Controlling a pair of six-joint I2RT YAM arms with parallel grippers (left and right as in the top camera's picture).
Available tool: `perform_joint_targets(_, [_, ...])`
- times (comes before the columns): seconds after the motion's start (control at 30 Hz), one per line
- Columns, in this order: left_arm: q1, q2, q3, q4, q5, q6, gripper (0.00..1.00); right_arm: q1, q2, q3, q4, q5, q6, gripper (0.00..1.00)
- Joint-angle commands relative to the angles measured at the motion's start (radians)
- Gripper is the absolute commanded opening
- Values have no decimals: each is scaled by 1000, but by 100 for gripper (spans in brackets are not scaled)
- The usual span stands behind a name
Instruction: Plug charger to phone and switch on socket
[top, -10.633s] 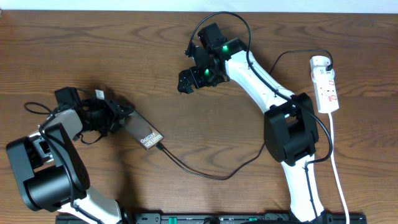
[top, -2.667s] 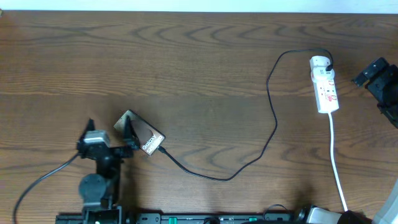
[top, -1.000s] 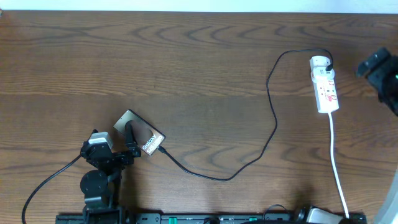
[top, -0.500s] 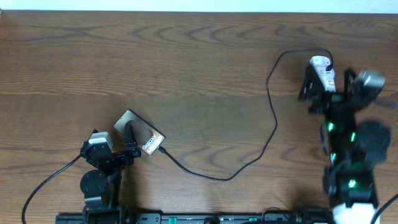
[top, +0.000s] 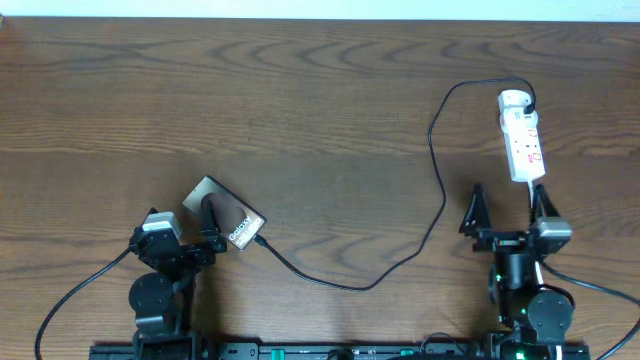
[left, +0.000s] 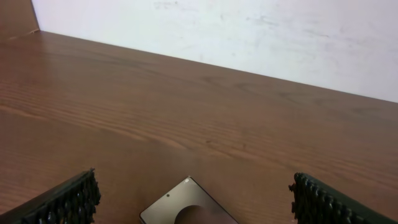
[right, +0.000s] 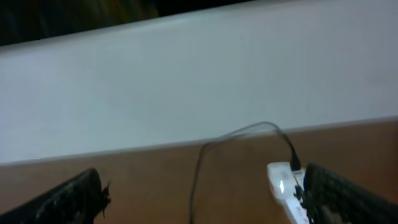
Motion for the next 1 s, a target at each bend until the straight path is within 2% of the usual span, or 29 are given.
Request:
perform_joint_targets(0.0, [5, 0, -10, -41, 32, 14, 96, 11, -82, -1, -55, 35, -18, 99])
perform_joint_targets(0.1, [5, 0, -10, -41, 32, 14, 96, 10, -153, -1, -176, 34, -17, 99])
perform_joint_targets(0.27, [5, 0, -10, -41, 32, 14, 96, 8, -148, -1, -381, 4, -13, 99])
perform_joint_targets(0.97, [2, -12, -11, -40, 33, 14, 96, 5, -148, -1, -381, 11, -14, 99])
